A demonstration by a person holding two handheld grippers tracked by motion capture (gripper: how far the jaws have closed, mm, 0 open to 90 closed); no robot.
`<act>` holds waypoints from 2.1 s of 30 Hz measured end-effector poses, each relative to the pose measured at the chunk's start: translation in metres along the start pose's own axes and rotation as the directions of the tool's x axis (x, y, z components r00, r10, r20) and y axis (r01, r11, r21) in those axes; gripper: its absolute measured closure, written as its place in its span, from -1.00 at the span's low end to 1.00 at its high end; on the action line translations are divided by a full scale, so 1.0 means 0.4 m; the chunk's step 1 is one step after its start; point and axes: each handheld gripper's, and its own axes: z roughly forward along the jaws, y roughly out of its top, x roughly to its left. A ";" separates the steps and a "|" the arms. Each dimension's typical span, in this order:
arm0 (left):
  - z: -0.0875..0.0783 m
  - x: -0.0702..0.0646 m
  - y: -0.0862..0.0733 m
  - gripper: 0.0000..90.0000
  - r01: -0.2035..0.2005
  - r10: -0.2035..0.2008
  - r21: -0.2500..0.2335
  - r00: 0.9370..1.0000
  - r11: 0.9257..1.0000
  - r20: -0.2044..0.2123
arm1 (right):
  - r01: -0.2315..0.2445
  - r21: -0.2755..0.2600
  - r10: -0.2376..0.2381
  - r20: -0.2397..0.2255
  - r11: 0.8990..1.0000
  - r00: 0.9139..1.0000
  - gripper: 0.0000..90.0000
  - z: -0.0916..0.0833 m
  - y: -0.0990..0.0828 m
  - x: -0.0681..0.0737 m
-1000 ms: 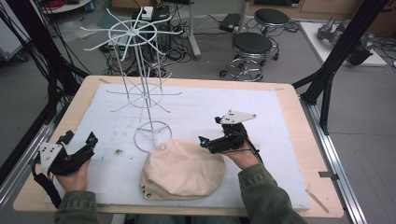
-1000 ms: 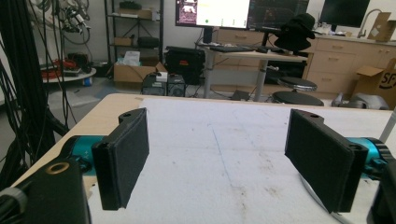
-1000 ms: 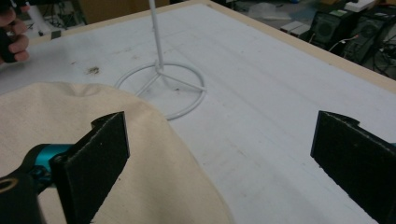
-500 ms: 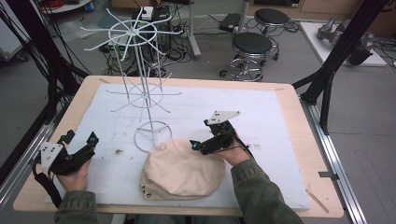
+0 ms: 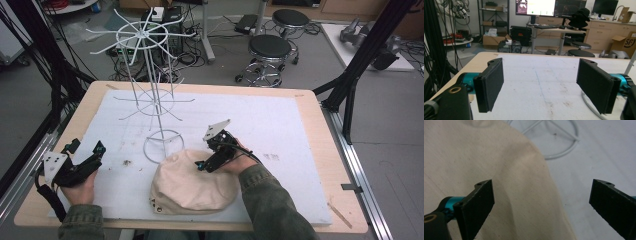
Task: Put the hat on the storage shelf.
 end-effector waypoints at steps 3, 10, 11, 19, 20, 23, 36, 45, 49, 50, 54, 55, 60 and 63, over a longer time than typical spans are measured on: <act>-0.001 0.001 0.000 -0.51 0.002 -0.002 -0.004 1.000 1.000 -0.003 | 0.024 0.064 -0.023 -0.026 0.998 0.999 -0.89 0.017 -0.001 0.001; 0.001 0.000 -0.001 -0.51 -0.003 0.003 0.000 1.000 1.000 0.000 | -0.001 0.110 0.005 -0.040 0.994 0.999 -0.89 0.025 -0.013 -0.013; 0.001 0.000 -0.001 -0.51 -0.005 0.005 -0.001 1.000 1.000 0.001 | -0.001 0.110 0.005 -0.040 0.994 0.999 -0.89 0.025 -0.013 -0.013; 0.001 -0.002 -0.001 -0.50 -0.011 0.011 -0.001 1.000 1.000 0.002 | 0.058 0.188 -0.056 -0.020 0.980 0.998 -0.69 0.045 -0.022 -0.007; 0.001 -0.002 -0.001 -0.50 -0.012 0.012 -0.002 1.000 1.000 0.002 | 0.067 0.214 -0.066 -0.010 0.975 0.998 -0.68 0.051 -0.023 -0.002; 0.000 -0.001 -0.001 -0.50 -0.010 0.010 -0.003 1.000 1.000 0.001 | 0.083 0.208 -0.085 0.004 0.975 0.996 -0.64 0.050 -0.022 0.001; -0.002 -0.002 -0.001 -0.51 -0.011 0.010 -0.009 1.000 1.000 -0.012 | 0.061 0.219 -0.061 -0.006 0.974 0.998 -0.11 0.039 -0.022 0.005; -0.001 -0.005 -0.001 -0.51 -0.016 0.016 -0.004 1.000 1.000 -0.005 | 0.090 0.223 -0.109 0.076 0.971 0.991 0.49 0.014 -0.011 0.024; 0.001 -0.008 -0.002 -0.51 -0.020 0.020 -0.003 1.000 1.000 -0.008 | 0.095 0.211 -0.118 0.096 0.973 0.988 0.66 0.001 -0.008 0.028; 0.001 -0.008 -0.001 -0.51 -0.022 0.022 -0.001 1.000 1.000 -0.010 | 0.086 0.203 -0.106 0.092 0.975 0.990 0.69 -0.005 -0.008 0.027; -0.001 -0.009 -0.001 -0.51 -0.014 0.014 -0.005 1.000 1.000 -0.010 | 0.082 0.194 -0.104 0.104 0.978 0.989 0.72 -0.016 -0.014 0.033; -0.001 -0.009 -0.001 -0.51 -0.013 0.013 -0.005 1.000 1.000 -0.008 | 0.081 0.190 -0.102 0.107 0.979 0.989 0.72 -0.018 -0.016 0.036; -0.002 -0.011 -0.001 -0.51 -0.013 0.013 -0.003 1.000 1.000 -0.002 | 0.075 0.156 -0.094 0.121 0.985 0.988 0.73 -0.028 -0.031 0.041; -0.001 -0.012 -0.002 -0.51 -0.012 0.012 -0.003 1.000 1.000 -0.003 | 0.073 0.148 -0.091 0.119 0.986 0.989 0.73 -0.034 -0.037 0.044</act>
